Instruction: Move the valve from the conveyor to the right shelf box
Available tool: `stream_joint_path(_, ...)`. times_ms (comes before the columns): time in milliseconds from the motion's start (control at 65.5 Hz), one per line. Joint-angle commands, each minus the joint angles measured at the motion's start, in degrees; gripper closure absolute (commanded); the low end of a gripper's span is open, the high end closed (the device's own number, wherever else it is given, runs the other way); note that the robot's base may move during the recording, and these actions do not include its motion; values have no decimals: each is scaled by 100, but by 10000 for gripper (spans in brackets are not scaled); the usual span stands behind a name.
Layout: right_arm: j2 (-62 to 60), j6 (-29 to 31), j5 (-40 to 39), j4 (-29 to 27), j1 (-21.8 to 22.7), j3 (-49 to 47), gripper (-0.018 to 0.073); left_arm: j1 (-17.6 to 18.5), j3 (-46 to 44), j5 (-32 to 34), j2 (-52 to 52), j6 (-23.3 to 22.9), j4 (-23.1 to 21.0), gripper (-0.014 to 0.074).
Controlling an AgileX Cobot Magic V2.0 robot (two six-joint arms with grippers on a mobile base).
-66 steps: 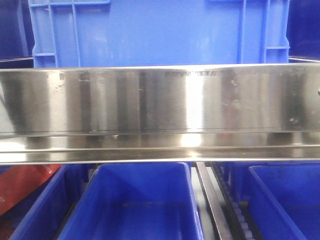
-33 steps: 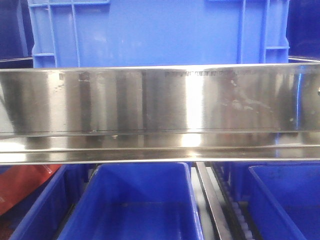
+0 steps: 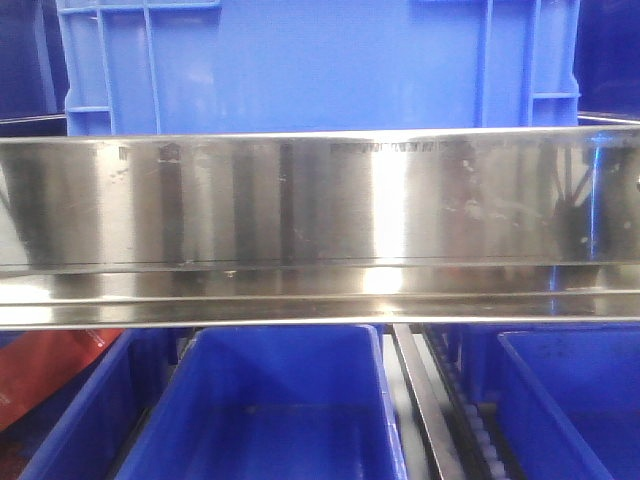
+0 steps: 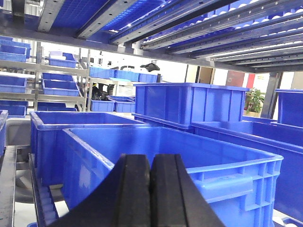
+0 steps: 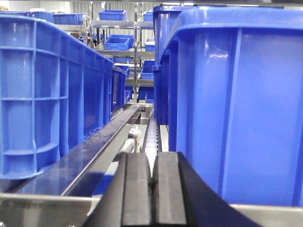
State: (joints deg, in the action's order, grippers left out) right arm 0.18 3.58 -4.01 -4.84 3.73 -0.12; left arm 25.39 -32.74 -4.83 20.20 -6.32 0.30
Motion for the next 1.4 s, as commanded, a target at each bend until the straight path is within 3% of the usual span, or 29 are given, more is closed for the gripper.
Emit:
stream_joint_path(0, -18, 41, -159, 36, 25, 12, 727, -15, 5, 115, -34, 6, 29, 707)
stream_joint_path(641, -18, 41, -159, 36, 25, 12, 727, -40, 151, -35, -205, 6, 53, 707)
stream_joint_path(748, -18, 41, -159, 36, 25, 12, 727, -398, 565, 225, -537, 6, 63, 707)
stream_joint_path(824, -18, 41, -159, 36, 25, 12, 727, -921, 1079, 569, -882, 6, 63, 707)
stream_joint_path(977, -18, 41, -159, 36, 25, 12, 727, -1935, 1891, 545, -1628, 6, 63, 707)
stream_joint_path(1069, -18, 41, -159, 36, 25, 12, 727, -2345, 2348, 545, -2010, 6, 53, 707)
stream_joint_path(1282, -18, 41, -159, 36, 25, 12, 727, -2500, 3009, 601, -2020, 6, 9, 707)
stream_joint_path(1389, -18, 41, -159, 36, 25, 12, 727, -2500, 3274, 997, -2020, 6, 9, 707)
